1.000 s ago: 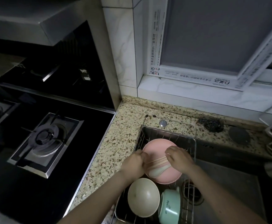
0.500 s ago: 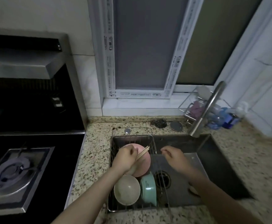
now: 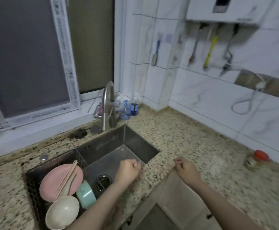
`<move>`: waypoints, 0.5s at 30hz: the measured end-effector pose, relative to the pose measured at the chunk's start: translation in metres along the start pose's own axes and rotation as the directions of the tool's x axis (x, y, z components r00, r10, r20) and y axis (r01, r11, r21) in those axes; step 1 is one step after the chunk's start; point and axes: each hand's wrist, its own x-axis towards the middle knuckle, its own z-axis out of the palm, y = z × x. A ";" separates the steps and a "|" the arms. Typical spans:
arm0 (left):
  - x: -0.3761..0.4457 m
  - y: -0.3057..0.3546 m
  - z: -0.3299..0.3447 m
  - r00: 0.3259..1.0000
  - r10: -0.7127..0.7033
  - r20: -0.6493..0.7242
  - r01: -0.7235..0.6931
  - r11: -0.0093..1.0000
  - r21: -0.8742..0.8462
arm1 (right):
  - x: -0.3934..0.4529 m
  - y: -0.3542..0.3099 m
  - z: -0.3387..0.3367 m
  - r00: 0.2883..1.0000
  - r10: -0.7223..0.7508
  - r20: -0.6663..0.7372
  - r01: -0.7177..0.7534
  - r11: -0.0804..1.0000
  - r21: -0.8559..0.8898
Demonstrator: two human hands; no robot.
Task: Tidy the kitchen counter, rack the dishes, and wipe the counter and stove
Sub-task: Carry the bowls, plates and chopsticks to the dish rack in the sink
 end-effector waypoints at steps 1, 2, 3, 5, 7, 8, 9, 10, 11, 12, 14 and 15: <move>-0.001 0.011 0.009 0.999 0.031 0.018 -0.032 0.999 0.005 | -0.006 0.012 -0.010 0.999 0.035 -0.030 -0.034 0.999 0.015; -0.004 0.025 0.022 0.996 0.074 0.043 -0.074 0.997 0.012 | -0.016 0.027 -0.023 0.996 0.076 -0.054 -0.074 0.997 0.034; -0.006 0.036 0.034 0.992 0.111 0.059 -0.112 0.993 0.019 | -0.024 0.040 -0.033 0.991 0.111 -0.071 -0.108 0.993 0.053; -0.009 0.060 0.059 0.982 0.155 0.111 -0.160 0.986 0.038 | -0.042 0.066 -0.054 0.979 0.162 -0.121 -0.154 0.985 0.076; -0.011 0.089 0.087 0.964 0.214 0.160 -0.225 0.973 0.050 | -0.057 0.096 -0.078 0.964 0.202 -0.171 -0.184 0.976 0.115; -0.011 0.100 0.100 0.952 0.247 0.180 -0.260 0.964 0.052 | -0.062 0.108 -0.087 0.958 0.222 -0.179 -0.199 0.971 0.134; -0.012 0.115 0.115 0.936 0.285 0.205 -0.300 0.953 0.043 | -0.070 0.123 -0.099 0.950 0.244 -0.194 -0.215 0.964 0.156; -0.014 0.126 0.128 0.922 0.315 0.227 -0.329 0.944 0.022 | -0.076 0.136 -0.108 0.943 0.264 -0.203 -0.231 0.957 0.175; -0.015 0.138 0.143 0.909 0.332 0.252 -0.343 0.939 0.001 | -0.082 0.151 -0.117 0.935 0.284 -0.211 -0.246 0.951 0.188; -0.016 0.147 0.157 0.903 0.325 0.279 -0.335 0.942 -0.013 | -0.088 0.165 -0.126 0.930 0.298 -0.214 -0.258 0.946 0.194; -0.022 0.171 0.192 0.895 0.301 0.329 -0.308 0.951 -0.033 | -0.102 0.200 -0.147 0.918 0.330 -0.221 -0.288 0.936 0.203; -0.025 0.181 0.206 0.891 0.298 0.343 -0.305 0.952 -0.035 | -0.107 0.214 -0.156 0.916 0.339 -0.215 -0.298 0.933 0.202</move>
